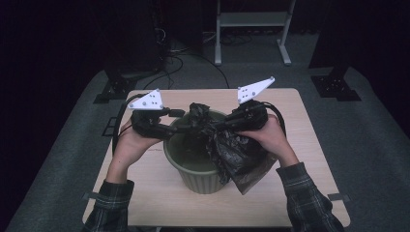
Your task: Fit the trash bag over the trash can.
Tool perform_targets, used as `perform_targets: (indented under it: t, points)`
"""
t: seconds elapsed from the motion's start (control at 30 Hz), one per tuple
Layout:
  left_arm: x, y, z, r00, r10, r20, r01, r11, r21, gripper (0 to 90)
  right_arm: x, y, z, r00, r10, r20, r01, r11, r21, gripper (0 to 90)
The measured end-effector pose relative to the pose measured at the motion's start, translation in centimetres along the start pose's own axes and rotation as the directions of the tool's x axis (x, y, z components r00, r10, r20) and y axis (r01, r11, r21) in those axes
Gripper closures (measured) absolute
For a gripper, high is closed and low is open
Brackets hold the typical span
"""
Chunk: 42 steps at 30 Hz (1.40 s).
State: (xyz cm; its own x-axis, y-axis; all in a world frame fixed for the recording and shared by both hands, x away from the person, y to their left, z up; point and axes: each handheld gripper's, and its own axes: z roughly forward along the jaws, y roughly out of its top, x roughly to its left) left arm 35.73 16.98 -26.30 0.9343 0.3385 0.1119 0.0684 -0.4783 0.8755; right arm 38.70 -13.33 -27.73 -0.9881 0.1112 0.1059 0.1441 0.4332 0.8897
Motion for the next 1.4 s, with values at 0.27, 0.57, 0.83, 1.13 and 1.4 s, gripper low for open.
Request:
perform_targets:
  t: [0.27, 0.57, 0.83, 1.13, 1.4]
  points:
    - [-1.1, 0.6, 2.2, 0.9953, 0.034, 0.091, -0.036, 0.9990, 0.028, 37.3, -0.2, 0.0, 0.1, 0.9998, 0.007, -0.019, -0.008, 1.000, -0.011, 87.9]
    - [-1.4, 0.5, 4.3, 0.9833, 0.021, 0.181, -0.037, 0.9957, 0.085, 74.9, 0.0, 0.5, 0.2, 0.9989, -0.002, -0.048, 0.001, 0.999, -0.035, 84.4]
    - [-1.2, -1.0, 3.4, 0.9846, -0.069, 0.160, 0.051, 0.9917, 0.118, 86.2, -0.4, -0.3, -1.2, 0.9991, 0.030, 0.031, -0.028, 0.998, -0.057, 61.7]
    - [-0.2, -2.2, 2.5, 0.9881, -0.124, 0.092, 0.112, 0.9860, 0.124, 86.1, 0.2, -3.0, -5.5, 0.9910, 0.051, 0.123, -0.040, 0.995, -0.094, 54.2]
    - [0.1, -2.6, 2.0, 0.9871, -0.150, 0.056, 0.142, 0.9824, 0.121, 86.1, 0.9, -6.7, -9.9, 0.9715, 0.101, 0.214, -0.082, 0.992, -0.097, 53.5]
